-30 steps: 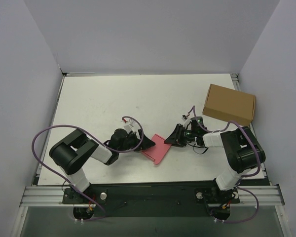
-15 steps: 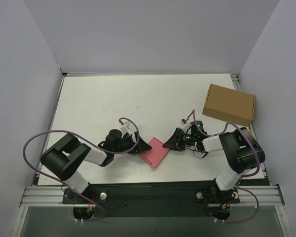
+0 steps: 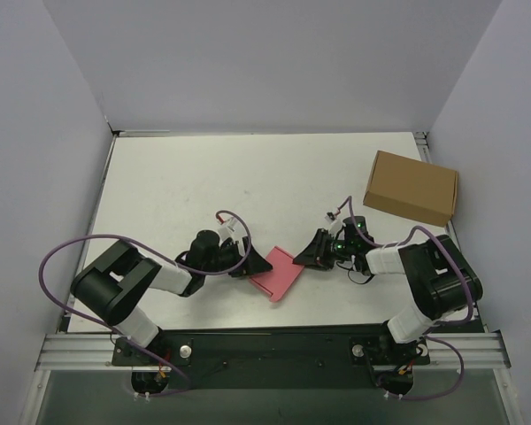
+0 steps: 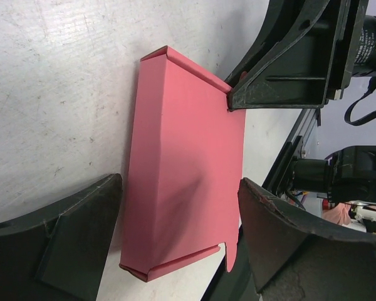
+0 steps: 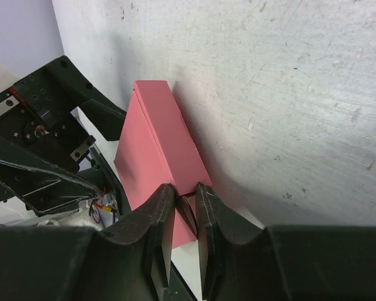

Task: Fold the paper box

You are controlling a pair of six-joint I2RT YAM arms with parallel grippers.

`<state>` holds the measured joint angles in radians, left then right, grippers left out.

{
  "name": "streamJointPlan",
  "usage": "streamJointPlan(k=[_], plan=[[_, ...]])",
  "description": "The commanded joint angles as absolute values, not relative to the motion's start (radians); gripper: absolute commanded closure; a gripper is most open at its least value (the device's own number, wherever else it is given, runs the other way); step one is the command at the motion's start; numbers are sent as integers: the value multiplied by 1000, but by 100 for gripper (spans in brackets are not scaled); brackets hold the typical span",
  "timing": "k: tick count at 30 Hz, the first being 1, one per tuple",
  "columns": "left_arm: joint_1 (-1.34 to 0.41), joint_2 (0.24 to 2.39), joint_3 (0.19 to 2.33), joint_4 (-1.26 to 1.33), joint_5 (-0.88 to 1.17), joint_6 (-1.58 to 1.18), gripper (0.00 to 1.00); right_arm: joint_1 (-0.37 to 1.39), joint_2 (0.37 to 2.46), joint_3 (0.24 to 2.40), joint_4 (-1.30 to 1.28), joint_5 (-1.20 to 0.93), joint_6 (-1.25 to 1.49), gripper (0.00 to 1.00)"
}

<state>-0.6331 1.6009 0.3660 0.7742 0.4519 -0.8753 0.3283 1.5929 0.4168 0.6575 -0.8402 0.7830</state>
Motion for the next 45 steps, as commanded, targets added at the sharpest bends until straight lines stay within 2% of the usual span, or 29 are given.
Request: streamJointPlan(k=[1, 10, 12, 13, 15, 17, 19, 20, 22, 23, 26, 29, 31, 33, 35, 38, 45], plan=[[-635, 1621, 374, 707, 492, -851, 15, 331, 1545, 413, 709, -877, 776, 100], [-632, 1614, 413, 672, 548, -842, 15, 328, 1477, 428, 647, -893, 733, 100], [-647, 1628, 420, 698, 580, -853, 18, 330, 1463, 434, 615, -890, 710, 100], [-652, 1631, 432, 706, 587, -860, 26, 331, 1457, 437, 604, -890, 704, 100], [-660, 1641, 437, 770, 629, -879, 33, 333, 1451, 449, 566, -885, 678, 100], [-658, 1657, 426, 842, 658, -942, 50, 333, 1444, 459, 537, -877, 669, 100], [-653, 1667, 419, 932, 692, -994, 57, 331, 1428, 462, 508, -867, 661, 100], [-652, 1677, 410, 958, 699, -1011, 65, 330, 1419, 463, 499, -862, 661, 89], [-646, 1689, 400, 1047, 718, -1063, 71, 324, 1390, 460, 482, -853, 670, 75], [-643, 1697, 393, 1099, 727, -1080, 74, 322, 1364, 460, 470, -851, 670, 63], [-626, 1698, 391, 1163, 748, -1140, 76, 305, 1309, 466, 410, -842, 655, 40], [-615, 1664, 411, 1103, 778, -1137, 77, 296, 1221, 514, 237, -822, 539, 32], [-608, 1617, 425, 1033, 790, -1095, 77, 301, 1154, 566, 134, -787, 451, 29], [-604, 1579, 443, 899, 802, -1033, 77, 299, 1090, 595, 37, -758, 353, 11], [-600, 1523, 459, 765, 819, -991, 76, 301, 1065, 630, 9, -799, 312, 0], [-598, 1471, 491, 636, 859, -925, 74, 324, 1080, 699, -50, -845, 275, 0], [-598, 1370, 502, 528, 943, -890, 67, 437, 1184, 810, -147, -842, 195, 3]])
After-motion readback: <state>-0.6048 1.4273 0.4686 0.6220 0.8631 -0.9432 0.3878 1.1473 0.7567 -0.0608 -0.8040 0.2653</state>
